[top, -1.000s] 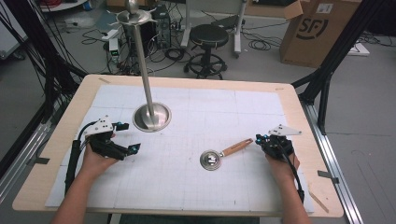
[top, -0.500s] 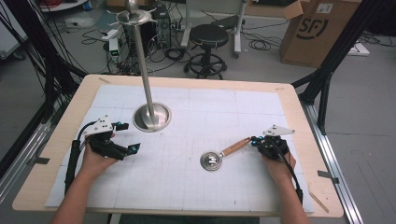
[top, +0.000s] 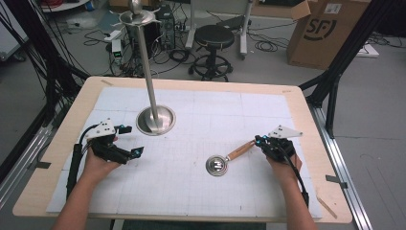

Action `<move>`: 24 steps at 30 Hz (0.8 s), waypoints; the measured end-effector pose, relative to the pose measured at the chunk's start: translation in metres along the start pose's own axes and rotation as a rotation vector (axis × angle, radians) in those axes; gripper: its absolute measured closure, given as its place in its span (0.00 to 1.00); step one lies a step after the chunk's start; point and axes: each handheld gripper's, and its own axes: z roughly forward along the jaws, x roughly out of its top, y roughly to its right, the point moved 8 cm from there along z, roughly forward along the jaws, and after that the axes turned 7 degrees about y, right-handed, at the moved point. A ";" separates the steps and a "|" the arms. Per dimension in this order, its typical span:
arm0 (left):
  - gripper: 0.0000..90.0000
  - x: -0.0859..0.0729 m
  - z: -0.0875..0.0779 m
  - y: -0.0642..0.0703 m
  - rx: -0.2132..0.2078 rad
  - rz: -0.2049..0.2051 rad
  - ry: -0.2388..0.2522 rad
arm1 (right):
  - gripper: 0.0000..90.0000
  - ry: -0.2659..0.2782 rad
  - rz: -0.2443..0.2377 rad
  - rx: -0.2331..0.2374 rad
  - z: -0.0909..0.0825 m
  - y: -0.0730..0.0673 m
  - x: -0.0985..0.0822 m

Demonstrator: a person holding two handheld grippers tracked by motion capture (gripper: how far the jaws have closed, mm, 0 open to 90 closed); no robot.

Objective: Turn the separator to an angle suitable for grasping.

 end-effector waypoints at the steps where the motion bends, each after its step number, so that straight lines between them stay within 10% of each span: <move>1: 0.02 0.000 0.000 0.000 0.005 -0.003 0.002 | 0.99 -0.004 0.001 0.002 0.003 -0.001 0.004; 11: 0.02 0.000 0.001 -0.001 -0.004 -0.007 0.007 | 0.99 -0.162 -0.012 0.043 0.034 -0.011 -0.003; 24: 0.02 0.001 0.001 0.000 -0.002 -0.007 0.006 | 0.99 -0.138 0.010 0.080 0.017 -0.018 -0.013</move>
